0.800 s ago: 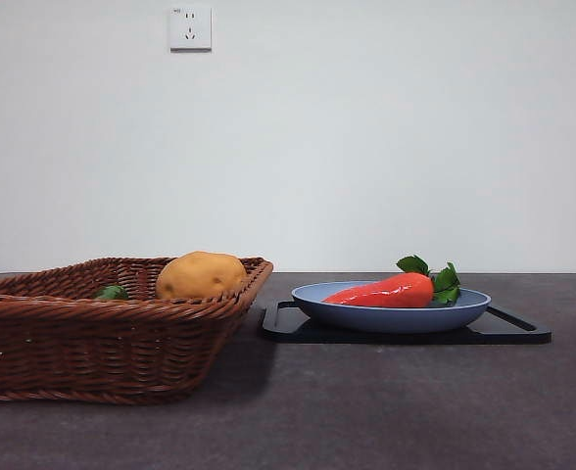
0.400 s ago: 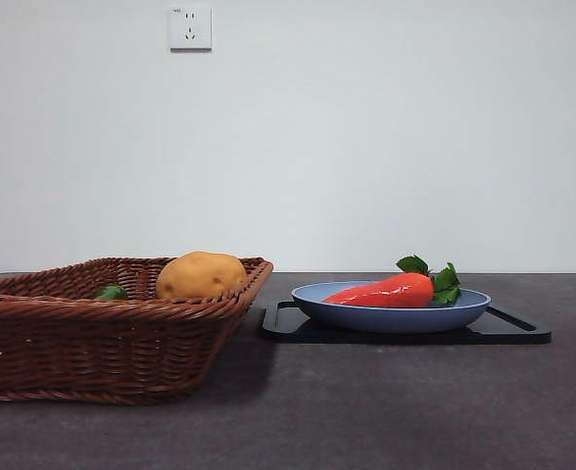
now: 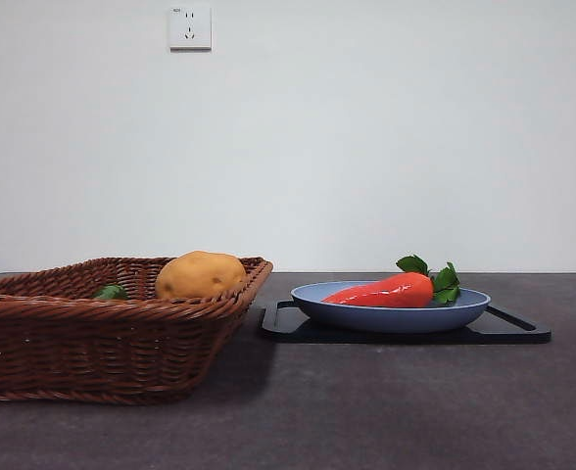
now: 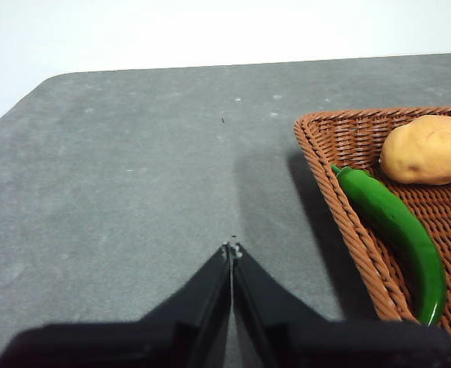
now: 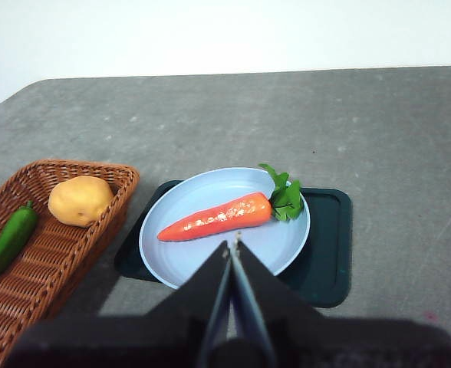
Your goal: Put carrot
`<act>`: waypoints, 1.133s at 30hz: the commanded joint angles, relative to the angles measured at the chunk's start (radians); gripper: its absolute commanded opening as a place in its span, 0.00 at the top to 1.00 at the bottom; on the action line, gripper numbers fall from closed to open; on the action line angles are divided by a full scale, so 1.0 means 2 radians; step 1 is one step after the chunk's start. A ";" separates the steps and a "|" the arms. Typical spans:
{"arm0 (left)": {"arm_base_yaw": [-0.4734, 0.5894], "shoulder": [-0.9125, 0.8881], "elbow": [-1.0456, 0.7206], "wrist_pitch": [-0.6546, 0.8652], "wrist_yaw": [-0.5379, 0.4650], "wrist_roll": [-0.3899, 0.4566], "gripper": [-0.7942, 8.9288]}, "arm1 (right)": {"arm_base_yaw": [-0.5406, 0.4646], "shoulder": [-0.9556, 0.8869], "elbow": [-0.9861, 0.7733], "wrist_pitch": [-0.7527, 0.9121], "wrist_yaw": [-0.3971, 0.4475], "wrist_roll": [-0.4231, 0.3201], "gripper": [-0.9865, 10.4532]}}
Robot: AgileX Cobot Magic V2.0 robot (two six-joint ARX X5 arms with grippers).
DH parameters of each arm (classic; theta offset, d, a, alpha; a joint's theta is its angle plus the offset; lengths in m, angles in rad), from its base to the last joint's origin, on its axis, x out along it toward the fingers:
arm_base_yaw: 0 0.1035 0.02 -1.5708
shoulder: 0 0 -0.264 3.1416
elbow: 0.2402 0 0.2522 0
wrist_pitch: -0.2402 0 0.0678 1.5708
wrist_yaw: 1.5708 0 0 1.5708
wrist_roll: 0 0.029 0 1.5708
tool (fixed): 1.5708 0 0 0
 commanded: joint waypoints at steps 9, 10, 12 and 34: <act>0.002 -0.002 -0.003 0.009 0.002 0.002 0.91 | 0.003 0.001 0.003 0.004 0.002 0.005 0.91; 0.002 -0.002 -0.003 0.009 0.002 0.002 0.91 | 0.003 0.001 0.003 0.004 0.002 0.005 0.91; 0.002 -0.002 -0.003 0.009 0.002 0.002 0.91 | 0.003 0.001 0.003 0.004 0.002 0.005 0.91; 0.002 -0.002 -0.003 0.009 0.002 0.002 0.91 | -0.196 -0.159 -0.076 0.005 -0.108 -0.096 0.91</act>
